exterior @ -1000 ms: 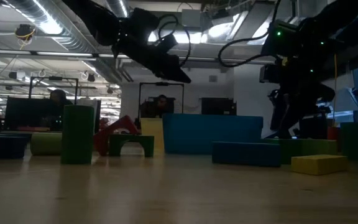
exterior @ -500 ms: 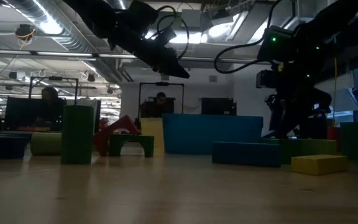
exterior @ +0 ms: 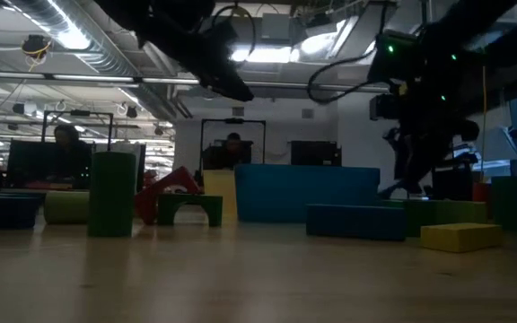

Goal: Sort blocks by size
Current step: Put the blue arch block into the yellow bin

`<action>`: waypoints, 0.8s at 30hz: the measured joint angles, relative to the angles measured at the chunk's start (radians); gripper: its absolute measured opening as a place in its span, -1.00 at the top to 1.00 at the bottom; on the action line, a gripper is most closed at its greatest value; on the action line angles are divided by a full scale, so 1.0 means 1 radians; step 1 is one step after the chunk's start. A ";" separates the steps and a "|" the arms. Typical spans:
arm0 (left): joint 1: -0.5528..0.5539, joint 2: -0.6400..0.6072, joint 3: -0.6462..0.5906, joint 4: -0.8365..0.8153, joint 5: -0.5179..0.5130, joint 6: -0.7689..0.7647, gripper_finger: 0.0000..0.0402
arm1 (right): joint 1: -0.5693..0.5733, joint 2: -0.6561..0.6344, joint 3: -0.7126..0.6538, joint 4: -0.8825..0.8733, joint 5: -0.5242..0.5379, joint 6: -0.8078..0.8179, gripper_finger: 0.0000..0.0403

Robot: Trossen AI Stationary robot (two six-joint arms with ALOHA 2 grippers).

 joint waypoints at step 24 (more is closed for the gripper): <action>0.002 -0.204 0.000 -0.744 -0.044 -0.272 -0.05 | -0.001 0.070 0.265 0.265 0.137 -0.299 0.28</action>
